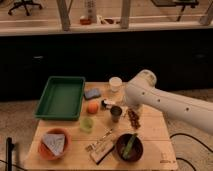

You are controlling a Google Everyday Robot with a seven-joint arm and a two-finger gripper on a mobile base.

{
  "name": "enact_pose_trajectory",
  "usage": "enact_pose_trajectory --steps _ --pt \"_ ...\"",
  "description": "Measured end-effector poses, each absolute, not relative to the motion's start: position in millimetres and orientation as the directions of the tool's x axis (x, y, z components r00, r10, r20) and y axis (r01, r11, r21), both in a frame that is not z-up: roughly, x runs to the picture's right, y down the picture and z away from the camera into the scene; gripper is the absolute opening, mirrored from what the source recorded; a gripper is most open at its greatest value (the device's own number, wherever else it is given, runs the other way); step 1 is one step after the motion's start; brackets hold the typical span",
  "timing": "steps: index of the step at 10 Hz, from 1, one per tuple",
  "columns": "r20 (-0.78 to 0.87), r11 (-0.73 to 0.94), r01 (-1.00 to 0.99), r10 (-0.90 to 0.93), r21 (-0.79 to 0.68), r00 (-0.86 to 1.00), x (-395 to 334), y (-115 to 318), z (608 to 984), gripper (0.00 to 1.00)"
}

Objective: Stack cups into tray

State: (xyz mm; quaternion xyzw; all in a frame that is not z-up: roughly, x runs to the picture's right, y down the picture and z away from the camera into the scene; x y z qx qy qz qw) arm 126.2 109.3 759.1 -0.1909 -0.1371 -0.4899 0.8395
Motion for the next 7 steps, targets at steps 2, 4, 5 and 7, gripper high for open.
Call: enact_pose_trajectory --steps 2,4,5,7 --pt "0.444 0.396 0.902 -0.787 -0.169 0.429 120.2 110.7 764.4 0.80" --pt "0.488 0.359 0.921 -0.782 -0.155 0.387 111.0 111.4 774.0 0.80" --pt "0.502 0.348 0.925 -0.779 -0.151 0.375 110.5 111.0 778.0 0.80" --pt "0.542 0.330 0.935 -0.765 -0.133 0.347 103.9 111.6 786.7 0.80"
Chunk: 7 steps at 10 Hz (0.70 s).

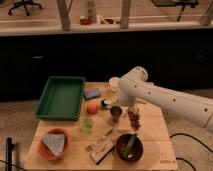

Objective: Stack cups into tray

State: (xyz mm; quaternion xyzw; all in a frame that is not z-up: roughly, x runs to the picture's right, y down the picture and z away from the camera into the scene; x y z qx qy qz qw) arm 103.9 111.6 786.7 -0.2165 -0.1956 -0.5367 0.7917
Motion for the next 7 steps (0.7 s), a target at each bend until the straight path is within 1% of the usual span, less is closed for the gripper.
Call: enact_pose_trajectory --steps 7 --pt "0.630 0.252 0.964 -0.736 -0.084 0.247 84.0 123.2 806.3 0.80"
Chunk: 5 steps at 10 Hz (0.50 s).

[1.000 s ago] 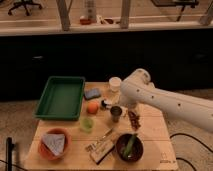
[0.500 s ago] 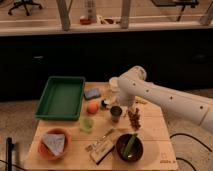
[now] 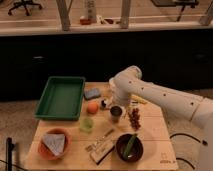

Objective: Stack cups into tray

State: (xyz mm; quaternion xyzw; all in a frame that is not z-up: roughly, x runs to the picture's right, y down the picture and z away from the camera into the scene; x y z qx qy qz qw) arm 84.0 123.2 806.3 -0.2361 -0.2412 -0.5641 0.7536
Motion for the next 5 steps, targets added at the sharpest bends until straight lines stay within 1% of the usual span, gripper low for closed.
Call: enact_pose_trajectory --steps 3,4,5 --pt "0.651 0.232 0.970 -0.725 -0.076 0.225 80.9 129.2 815.0 0.80" --pt "0.656 0.229 0.971 -0.722 -0.072 0.219 79.0 130.2 818.8 0.79" --pt "0.659 0.228 0.971 -0.721 -0.070 0.216 79.1 130.9 822.0 0.74"
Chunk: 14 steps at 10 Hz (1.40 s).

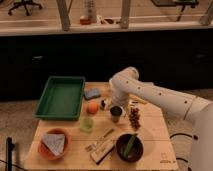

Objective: Stack cups into tray

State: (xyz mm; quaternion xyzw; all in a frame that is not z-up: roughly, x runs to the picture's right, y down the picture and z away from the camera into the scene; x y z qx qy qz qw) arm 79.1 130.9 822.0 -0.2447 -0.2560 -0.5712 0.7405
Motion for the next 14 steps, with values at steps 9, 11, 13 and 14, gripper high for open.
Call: enact_pose_trajectory --steps 9,11,13,14 --pt "0.672 0.247 0.968 -0.710 -0.042 0.210 79.0 133.8 843.2 0.00" --pt "0.664 0.214 0.976 -0.725 -0.036 0.183 75.1 132.9 836.1 0.00" --pt "0.652 0.194 0.981 -0.740 -0.025 0.163 68.1 127.2 823.9 0.00" --pt "0.645 0.186 0.982 -0.749 -0.019 0.154 65.0 123.0 817.2 0.00"
